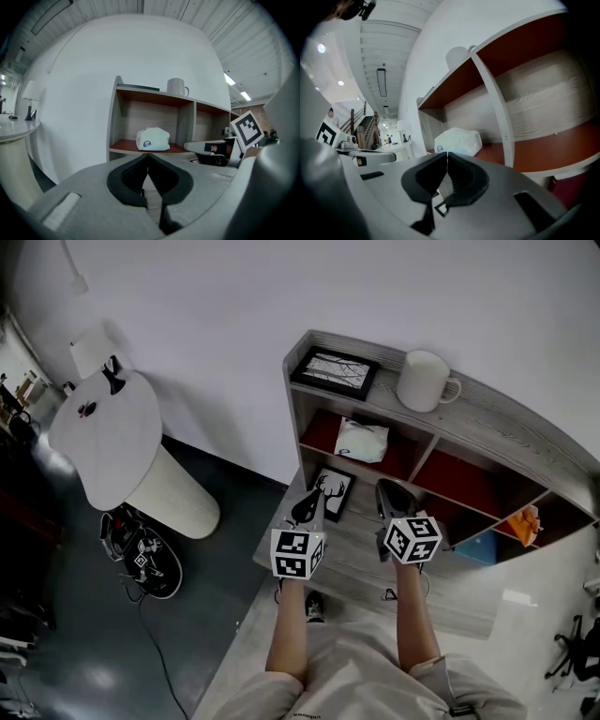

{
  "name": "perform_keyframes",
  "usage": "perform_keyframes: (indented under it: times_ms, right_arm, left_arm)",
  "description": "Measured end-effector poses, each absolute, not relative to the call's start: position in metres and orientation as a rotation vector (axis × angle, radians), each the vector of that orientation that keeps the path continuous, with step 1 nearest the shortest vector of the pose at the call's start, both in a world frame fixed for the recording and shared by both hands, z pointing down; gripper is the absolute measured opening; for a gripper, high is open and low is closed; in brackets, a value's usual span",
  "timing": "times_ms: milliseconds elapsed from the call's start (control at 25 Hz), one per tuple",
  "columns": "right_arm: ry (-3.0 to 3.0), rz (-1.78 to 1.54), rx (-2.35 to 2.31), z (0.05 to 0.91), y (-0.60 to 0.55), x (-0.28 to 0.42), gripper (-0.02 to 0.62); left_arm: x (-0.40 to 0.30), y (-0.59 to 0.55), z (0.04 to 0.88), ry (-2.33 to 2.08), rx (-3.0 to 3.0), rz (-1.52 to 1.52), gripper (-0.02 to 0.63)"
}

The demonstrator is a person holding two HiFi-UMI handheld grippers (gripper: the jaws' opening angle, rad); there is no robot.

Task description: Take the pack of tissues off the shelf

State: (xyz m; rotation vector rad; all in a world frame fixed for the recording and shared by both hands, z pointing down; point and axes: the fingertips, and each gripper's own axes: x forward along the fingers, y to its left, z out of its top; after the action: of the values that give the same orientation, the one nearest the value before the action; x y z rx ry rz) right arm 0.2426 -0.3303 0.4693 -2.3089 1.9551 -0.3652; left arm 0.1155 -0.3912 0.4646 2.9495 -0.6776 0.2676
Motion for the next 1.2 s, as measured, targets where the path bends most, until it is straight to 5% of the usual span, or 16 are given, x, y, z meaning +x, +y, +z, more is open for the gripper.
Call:
perform_keyframes:
  times_ms: [1200]
  right_arm:
    - [1.695, -0.471, -2.552, 0.517, -0.317, 0.261, 0.018]
  left_arm:
    - [0.179, -0.421, 0.465, -0.270, 3.034, 0.141, 0.012]
